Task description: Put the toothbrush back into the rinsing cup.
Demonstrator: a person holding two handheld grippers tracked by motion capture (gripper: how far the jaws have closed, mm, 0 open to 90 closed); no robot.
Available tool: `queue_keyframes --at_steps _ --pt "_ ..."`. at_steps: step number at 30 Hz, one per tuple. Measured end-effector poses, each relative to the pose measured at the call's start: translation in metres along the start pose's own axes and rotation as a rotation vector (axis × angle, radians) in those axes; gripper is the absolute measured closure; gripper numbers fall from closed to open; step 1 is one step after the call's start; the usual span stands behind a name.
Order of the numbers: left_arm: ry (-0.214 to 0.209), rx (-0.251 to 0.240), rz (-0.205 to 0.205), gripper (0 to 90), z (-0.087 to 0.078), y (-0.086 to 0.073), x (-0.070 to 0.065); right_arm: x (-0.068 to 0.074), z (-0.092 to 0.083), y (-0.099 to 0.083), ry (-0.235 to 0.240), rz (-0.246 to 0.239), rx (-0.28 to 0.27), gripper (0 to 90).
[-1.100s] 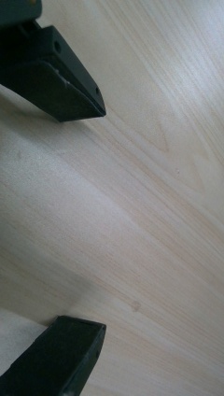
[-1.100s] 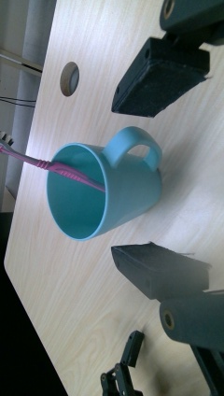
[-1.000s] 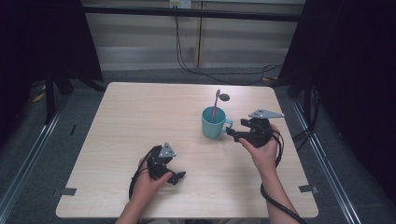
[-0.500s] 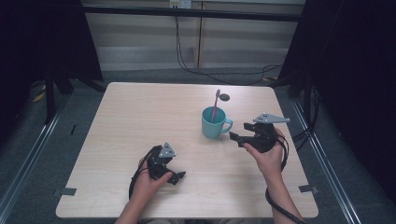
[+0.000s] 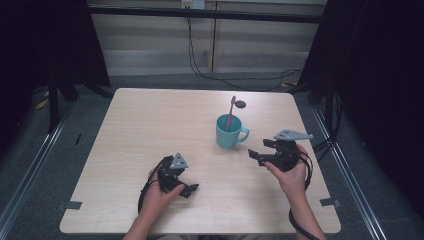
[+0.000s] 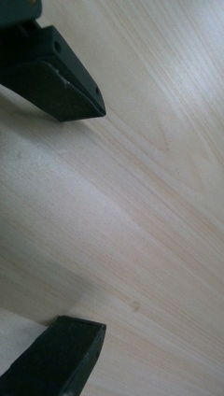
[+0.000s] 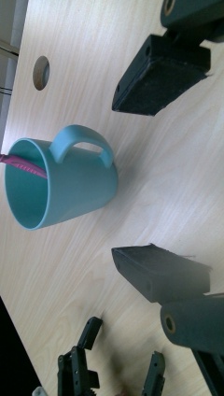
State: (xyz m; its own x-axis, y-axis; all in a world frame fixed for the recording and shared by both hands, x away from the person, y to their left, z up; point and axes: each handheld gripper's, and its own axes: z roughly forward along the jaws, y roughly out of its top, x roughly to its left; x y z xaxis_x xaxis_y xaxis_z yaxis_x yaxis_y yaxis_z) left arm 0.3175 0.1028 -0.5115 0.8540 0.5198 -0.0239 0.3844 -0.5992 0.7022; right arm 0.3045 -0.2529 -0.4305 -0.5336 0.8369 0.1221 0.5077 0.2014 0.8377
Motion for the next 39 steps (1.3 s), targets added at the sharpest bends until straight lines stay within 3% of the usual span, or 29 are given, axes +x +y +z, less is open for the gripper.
queue_keyframes --at_steps 10,39 --pt "0.000 -0.001 -0.001 0.0 0.000 0.000 0.000 -0.001 -0.003 -0.016 -0.018 -0.024 0.030 23.3" --pt "0.000 0.000 0.000 0.0 0.000 0.000 0.000 0.002 0.000 -0.061 -0.012 -0.052 0.128 21.0"
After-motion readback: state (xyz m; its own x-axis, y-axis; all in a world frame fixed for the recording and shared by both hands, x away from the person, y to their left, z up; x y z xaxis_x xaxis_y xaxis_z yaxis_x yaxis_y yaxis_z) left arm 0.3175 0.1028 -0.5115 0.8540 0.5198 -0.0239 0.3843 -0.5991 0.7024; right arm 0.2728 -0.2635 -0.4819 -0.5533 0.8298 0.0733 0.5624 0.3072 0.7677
